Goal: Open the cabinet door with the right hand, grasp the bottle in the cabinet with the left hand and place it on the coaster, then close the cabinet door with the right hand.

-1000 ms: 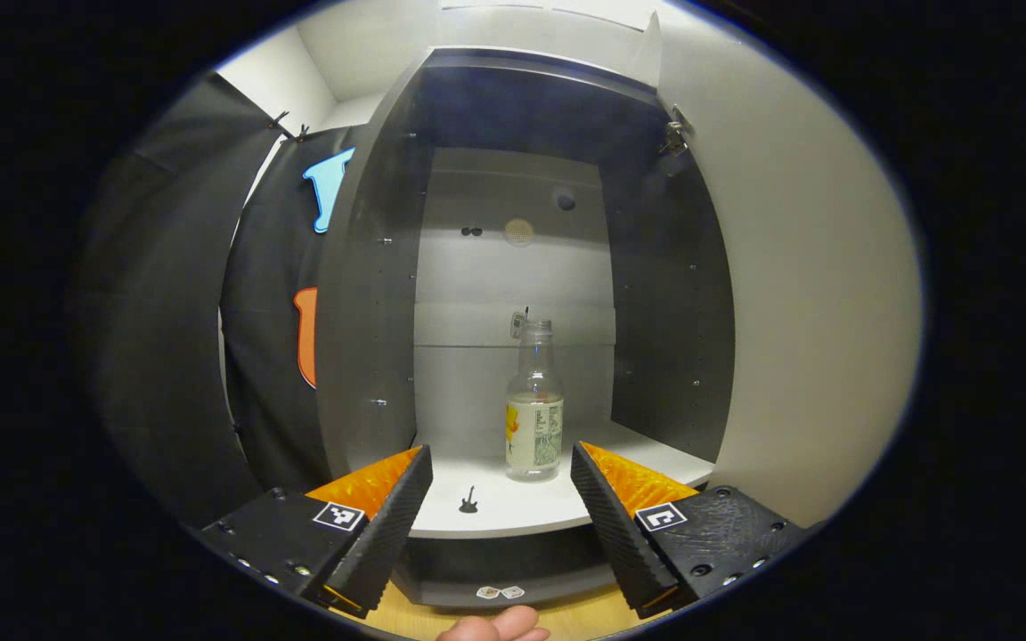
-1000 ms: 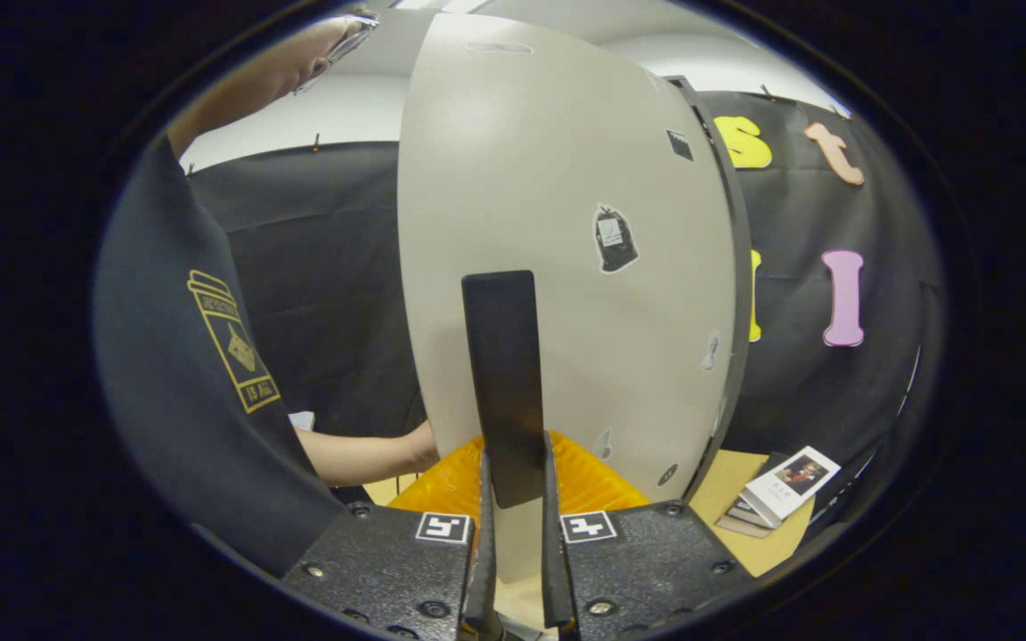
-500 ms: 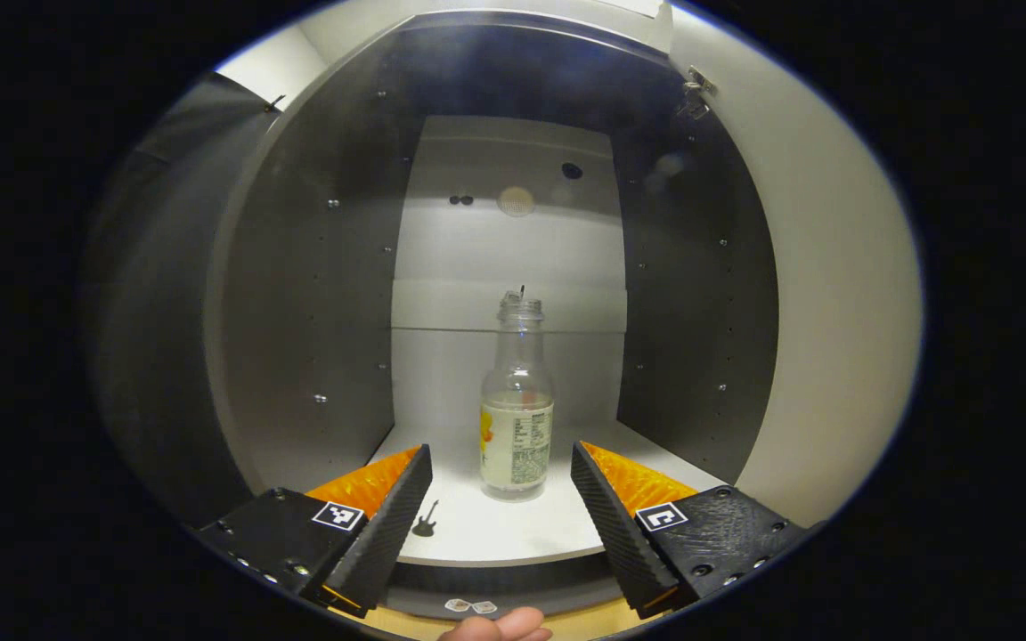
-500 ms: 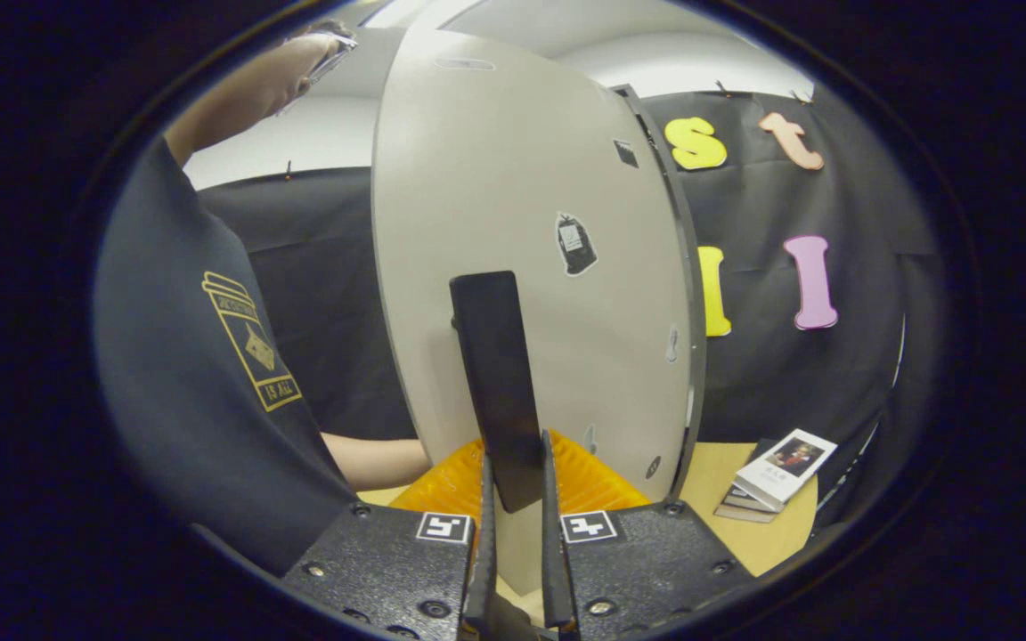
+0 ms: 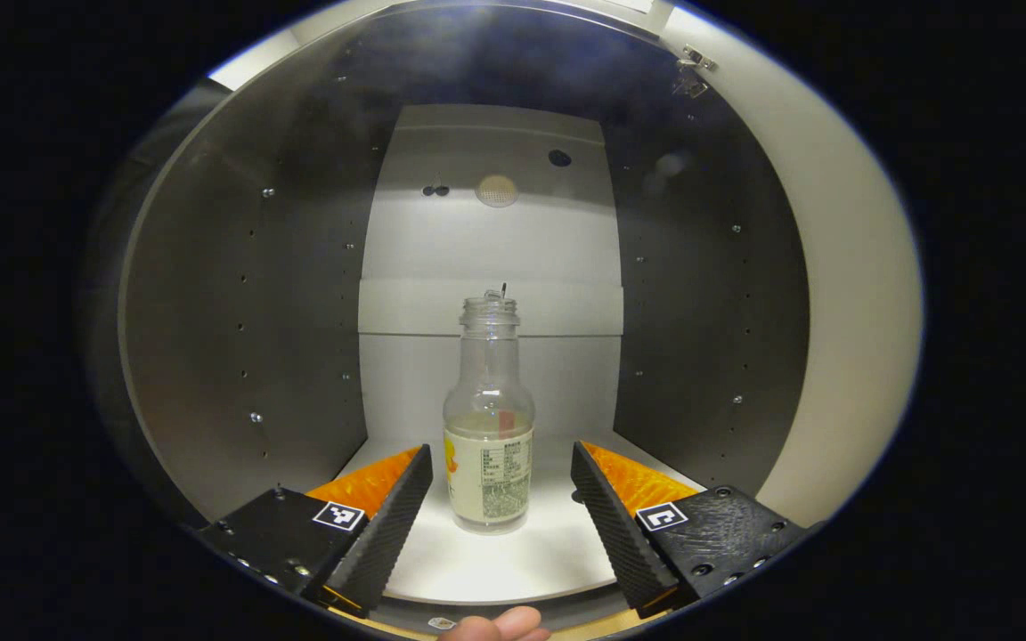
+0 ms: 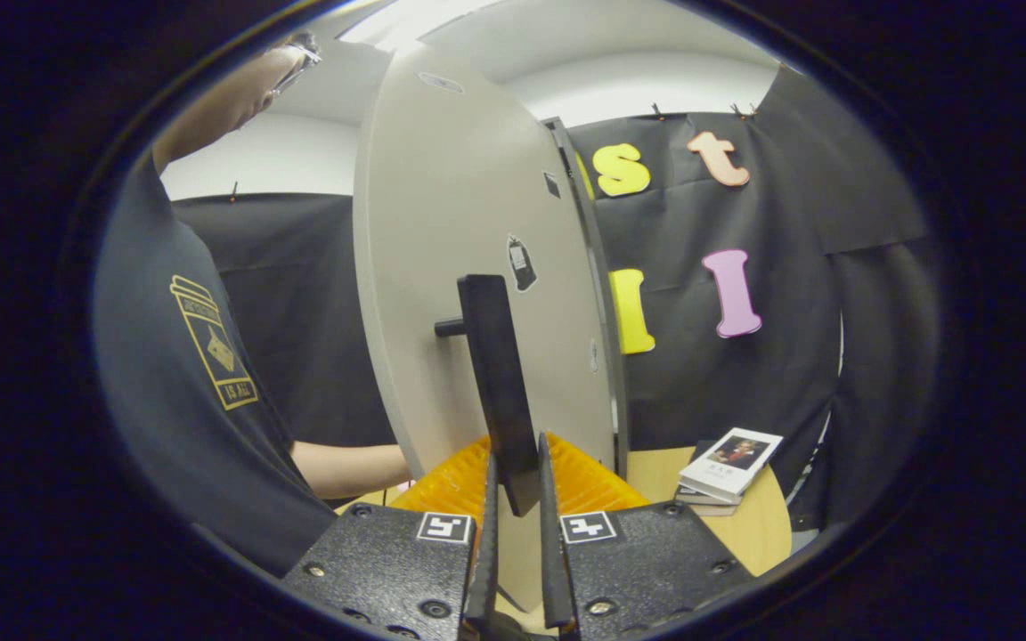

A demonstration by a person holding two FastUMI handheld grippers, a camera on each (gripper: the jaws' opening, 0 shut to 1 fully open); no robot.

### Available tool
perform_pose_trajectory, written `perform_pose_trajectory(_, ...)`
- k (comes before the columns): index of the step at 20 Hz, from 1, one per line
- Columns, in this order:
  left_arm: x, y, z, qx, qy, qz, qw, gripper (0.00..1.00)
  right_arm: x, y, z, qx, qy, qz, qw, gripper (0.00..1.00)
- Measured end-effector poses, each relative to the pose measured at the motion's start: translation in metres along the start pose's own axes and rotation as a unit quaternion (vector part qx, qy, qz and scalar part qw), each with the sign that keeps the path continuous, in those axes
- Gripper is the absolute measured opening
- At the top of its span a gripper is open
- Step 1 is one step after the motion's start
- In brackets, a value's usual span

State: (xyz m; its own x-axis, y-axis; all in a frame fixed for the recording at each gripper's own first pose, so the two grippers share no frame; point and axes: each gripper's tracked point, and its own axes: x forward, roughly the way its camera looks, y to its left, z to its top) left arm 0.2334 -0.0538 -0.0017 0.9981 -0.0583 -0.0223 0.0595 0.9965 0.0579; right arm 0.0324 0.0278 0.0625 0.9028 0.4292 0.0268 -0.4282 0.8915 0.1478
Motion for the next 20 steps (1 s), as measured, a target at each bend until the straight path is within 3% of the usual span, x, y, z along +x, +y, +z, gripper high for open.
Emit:
perform_pose_trajectory(1,0.004,0.0,0.002,0.001,-0.001,0.005,1.0,0.95,-0.001,-0.002,-0.002,0.001,0.0,-0.002,1.0,0.2)
perform_pose_trajectory(2,0.006,0.0,0.004,-0.001,-0.001,0.008,1.0,0.95,-0.008,-0.011,0.001,0.004,-0.007,-0.019,1.0,0.34)
perform_pose_trajectory(4,0.01,0.002,0.005,-0.008,-0.001,0.014,1.0,0.94,-0.007,-0.022,0.001,0.018,-0.015,-0.038,0.999,0.41)
perform_pose_trajectory(6,0.015,0.006,0.006,-0.005,0.0,0.022,1.0,0.94,-0.009,-0.029,0.001,0.036,-0.022,-0.052,0.998,0.56)
perform_pose_trajectory(7,0.018,0.007,0.006,-0.002,0.001,0.026,1.0,0.95,-0.013,-0.032,0.001,0.042,-0.027,-0.054,0.997,0.72)
perform_pose_trajectory(8,0.02,0.008,0.006,-0.001,0.003,0.028,1.0,0.94,-0.014,-0.034,0.0,0.046,-0.028,-0.057,0.997,0.69)
perform_pose_trajectory(9,0.023,0.009,0.006,-0.002,0.004,0.031,1.0,0.94,-0.015,-0.036,0.001,0.05,-0.032,-0.059,0.997,0.77)
perform_pose_trajectory(14,0.041,0.013,0.0,0.0,0.017,0.042,0.999,0.94,-0.021,-0.041,0.001,0.07,-0.04,-0.066,0.995,0.77)
perform_pose_trajectory(18,0.048,0.016,-0.002,-0.028,0.022,0.051,0.998,0.95,-0.023,-0.045,0.001,0.089,-0.046,-0.069,0.993,0.77)
perform_pose_trajectory(20,0.046,0.016,-0.002,-0.029,0.027,0.056,0.998,0.76,-0.022,-0.045,0.001,0.092,-0.047,-0.067,0.992,0.77)
